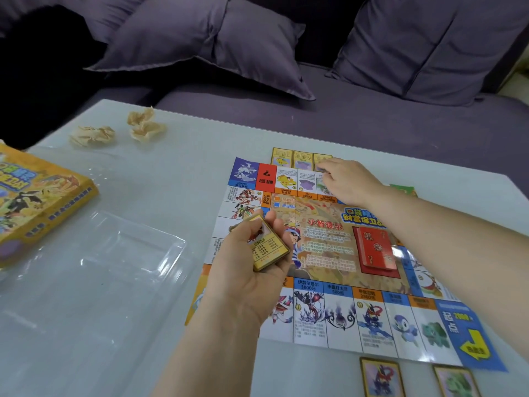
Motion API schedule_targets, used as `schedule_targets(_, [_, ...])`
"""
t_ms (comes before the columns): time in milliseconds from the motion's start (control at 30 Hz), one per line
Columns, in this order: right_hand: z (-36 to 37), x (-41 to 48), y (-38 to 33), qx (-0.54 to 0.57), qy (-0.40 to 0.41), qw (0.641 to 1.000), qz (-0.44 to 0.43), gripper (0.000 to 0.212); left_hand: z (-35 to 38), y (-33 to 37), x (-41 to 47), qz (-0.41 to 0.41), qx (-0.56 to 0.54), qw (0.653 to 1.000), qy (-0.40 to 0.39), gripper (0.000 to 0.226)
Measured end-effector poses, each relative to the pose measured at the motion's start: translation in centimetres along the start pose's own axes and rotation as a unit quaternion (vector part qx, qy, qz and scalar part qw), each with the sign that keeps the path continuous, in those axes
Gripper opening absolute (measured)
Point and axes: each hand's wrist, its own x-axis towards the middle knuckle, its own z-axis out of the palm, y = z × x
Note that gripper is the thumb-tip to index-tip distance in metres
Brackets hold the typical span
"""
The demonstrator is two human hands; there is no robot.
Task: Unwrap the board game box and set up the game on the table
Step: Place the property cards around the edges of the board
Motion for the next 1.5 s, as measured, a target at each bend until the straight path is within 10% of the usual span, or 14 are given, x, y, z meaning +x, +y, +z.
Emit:
schedule_targets(467, [-2.1, -1.1, -0.8, 0.068, 0.067, 0.995, 0.030, 0.040, 0.5, 0.1, -0.2, -0.006, 0.043, 0.999, -0.011, 0.021])
schedule_targets(933, [-7.4, -17.6, -6.7, 0.564, 0.019, 0.820, 0.099, 0.016, 0.5, -4.1, -3.0, 0.026, 0.369, 0.919, -0.136, 0.016])
schedule_targets(1200, [-5.1, -25.4, -6.7, 0.661, 0.025, 0.723, 0.200, 0.025, -0.6, -6.4, -4.9, 0.016, 0.471, 0.867, -0.163, 0.020])
schedule_targets(1500, [-4.2, -25.5, -7.0, 0.638, 0.027, 0.746, 0.188, 0.015, -1.4, -7.3, -5.7, 0.020, 0.508, 0.852, -0.125, 0.024])
